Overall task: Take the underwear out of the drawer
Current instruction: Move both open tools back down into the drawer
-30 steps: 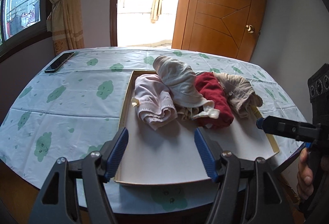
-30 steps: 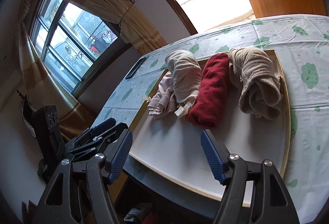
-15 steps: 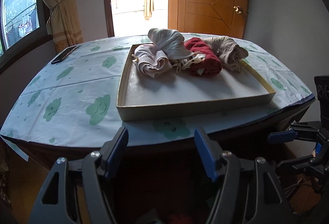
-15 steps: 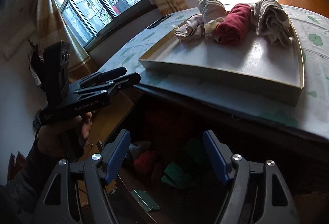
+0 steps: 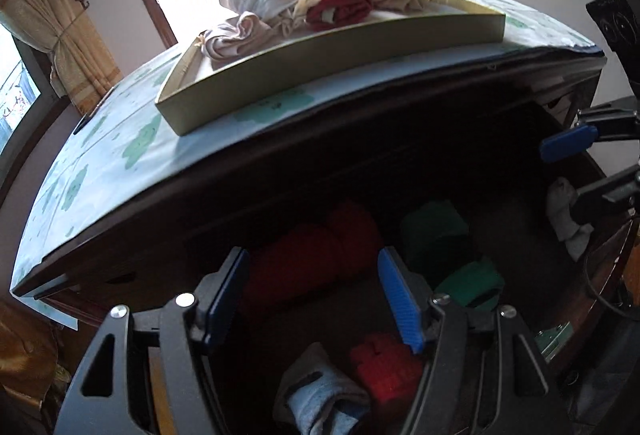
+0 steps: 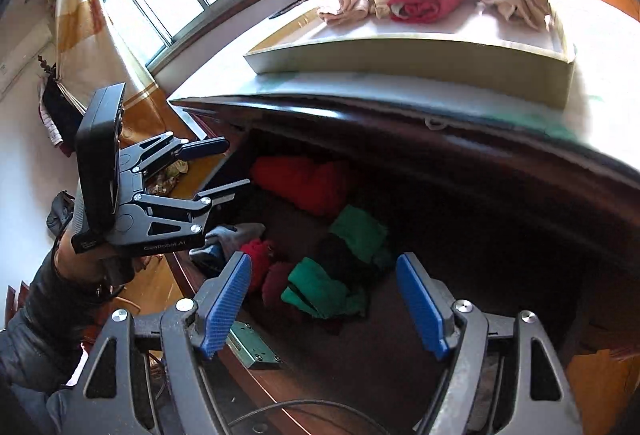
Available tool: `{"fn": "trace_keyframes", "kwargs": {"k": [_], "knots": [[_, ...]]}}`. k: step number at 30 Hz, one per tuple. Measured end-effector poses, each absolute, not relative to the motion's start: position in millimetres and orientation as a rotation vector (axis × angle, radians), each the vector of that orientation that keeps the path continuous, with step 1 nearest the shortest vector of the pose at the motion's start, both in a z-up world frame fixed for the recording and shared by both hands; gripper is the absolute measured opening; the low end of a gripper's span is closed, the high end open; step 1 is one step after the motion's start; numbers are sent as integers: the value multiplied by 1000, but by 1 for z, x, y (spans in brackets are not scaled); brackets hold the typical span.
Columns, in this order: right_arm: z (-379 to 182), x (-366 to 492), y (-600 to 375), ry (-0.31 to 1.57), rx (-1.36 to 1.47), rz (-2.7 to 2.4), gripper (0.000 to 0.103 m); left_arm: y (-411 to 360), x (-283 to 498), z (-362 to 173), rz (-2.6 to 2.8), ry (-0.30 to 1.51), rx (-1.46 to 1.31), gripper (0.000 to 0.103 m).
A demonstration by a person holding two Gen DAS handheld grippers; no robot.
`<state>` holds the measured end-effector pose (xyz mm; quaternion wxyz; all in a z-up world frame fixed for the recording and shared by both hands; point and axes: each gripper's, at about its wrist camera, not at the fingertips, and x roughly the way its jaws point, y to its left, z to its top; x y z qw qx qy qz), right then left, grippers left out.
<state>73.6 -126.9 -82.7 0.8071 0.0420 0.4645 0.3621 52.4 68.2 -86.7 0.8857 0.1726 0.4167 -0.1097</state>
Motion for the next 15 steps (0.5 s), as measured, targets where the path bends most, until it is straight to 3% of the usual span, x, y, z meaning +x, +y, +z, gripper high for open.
{"fn": "trace_keyframes", "kwargs": {"k": [15], "knots": [[-117,78,-112,1039,37,738,77,47,67,-134,-352,1035,624,67]]}}
